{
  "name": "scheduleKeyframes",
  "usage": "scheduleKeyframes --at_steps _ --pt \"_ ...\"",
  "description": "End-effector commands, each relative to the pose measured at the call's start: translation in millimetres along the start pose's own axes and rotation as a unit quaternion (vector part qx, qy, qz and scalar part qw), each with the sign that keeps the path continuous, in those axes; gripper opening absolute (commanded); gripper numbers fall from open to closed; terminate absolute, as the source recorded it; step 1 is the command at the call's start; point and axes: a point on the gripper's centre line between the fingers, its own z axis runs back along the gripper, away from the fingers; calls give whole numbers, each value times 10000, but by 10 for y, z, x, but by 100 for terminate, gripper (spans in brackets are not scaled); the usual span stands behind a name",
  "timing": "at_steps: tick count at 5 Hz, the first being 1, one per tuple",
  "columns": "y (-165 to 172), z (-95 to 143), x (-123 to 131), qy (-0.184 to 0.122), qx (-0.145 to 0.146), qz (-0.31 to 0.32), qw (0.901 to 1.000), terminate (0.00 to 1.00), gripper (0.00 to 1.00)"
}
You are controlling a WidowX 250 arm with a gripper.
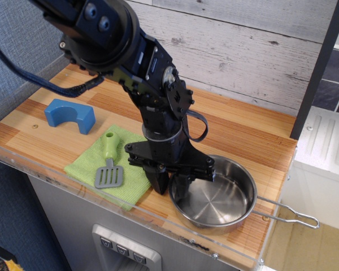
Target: Move the pot to the bottom right of the table
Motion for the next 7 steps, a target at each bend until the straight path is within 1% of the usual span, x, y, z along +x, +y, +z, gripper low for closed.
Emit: scheduleKeyframes --at_steps 1,2,3,4,5,6,7 --pt "29 302 82 -272 -87 -58 9996 0 100" --pt "33 629 139 -467 -179 -205 9985 0 100" --pt "-8 870 145 -599 -237 -249 9976 0 100" --pt "-52 1153 142 -703 -218 -259 9970 0 100" --pt "-59 1404 137 -884 -343 -282 9951 0 100" --pt "-26 1605 103 -1088 -553 -240 9922 0 100" --pt "-26 1605 103 -1088 -553 -240 9922 0 100"
